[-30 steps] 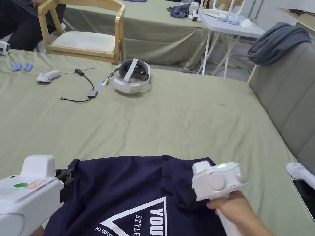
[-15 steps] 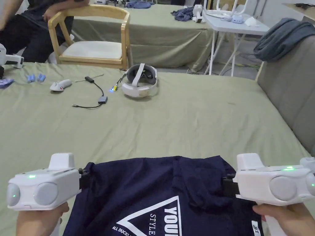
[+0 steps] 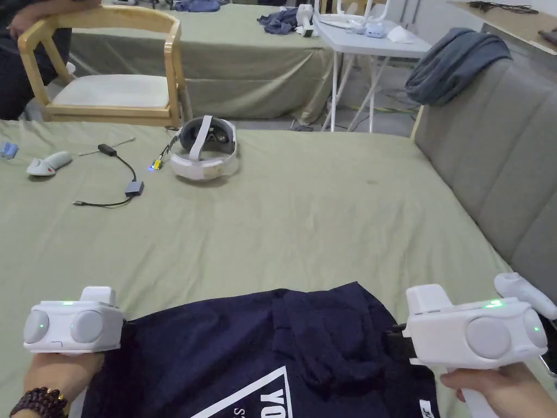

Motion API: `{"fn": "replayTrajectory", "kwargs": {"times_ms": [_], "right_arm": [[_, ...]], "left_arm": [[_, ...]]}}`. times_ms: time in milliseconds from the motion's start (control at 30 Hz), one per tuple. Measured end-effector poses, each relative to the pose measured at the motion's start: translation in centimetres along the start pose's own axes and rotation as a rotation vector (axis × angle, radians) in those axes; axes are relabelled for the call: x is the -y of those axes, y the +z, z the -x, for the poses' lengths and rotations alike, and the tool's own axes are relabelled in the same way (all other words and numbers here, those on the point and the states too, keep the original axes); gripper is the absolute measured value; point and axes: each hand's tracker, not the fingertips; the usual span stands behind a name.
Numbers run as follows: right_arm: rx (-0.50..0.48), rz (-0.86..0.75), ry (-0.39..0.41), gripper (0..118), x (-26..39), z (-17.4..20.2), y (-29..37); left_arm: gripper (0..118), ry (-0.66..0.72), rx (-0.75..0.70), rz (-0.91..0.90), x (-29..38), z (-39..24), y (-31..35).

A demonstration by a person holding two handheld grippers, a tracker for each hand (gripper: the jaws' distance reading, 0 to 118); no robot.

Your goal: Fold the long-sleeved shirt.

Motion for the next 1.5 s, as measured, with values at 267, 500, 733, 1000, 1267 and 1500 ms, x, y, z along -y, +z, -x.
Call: {"fn": "replayTrajectory", "kwargs": {"times_ms": [267, 500, 733, 1000, 1267, 1500], "right_arm": [[0.064, 0.077, -0.047, 100, -10.7, -1.6, -9.6], [0.079, 0.282, -0.099, 57, -13.9, -1.6, -18.1], [0.087, 0.225, -0.054, 3, -13.1, -0.7, -18.4], [-0.042, -0.073, 0.004, 3, -10.9, -0.8, -1.9], [-0.043, -0.228, 0.097, 3, 2.2, 1.3, 10.1], [-0.082, -0.011, -0.028, 3, 16.5, 1.2, 9.3]], "left_arm": [[14, 0.048, 0.088, -0.116, -1.7, 0.2, 5.5], [14, 0.054, 0.104, -0.158, -3.4, 1.4, 7.7], [14, 0.048, 0.084, -0.165, -3.8, 1.3, 6.2], [14, 0.053, 0.113, -0.29, -2.7, 1.9, 11.8], [14, 0.046, 0.151, -0.401, 5.1, 3.1, 21.0], [14, 0.076, 0.096, -0.219, 17.9, 2.9, 21.8]]}}
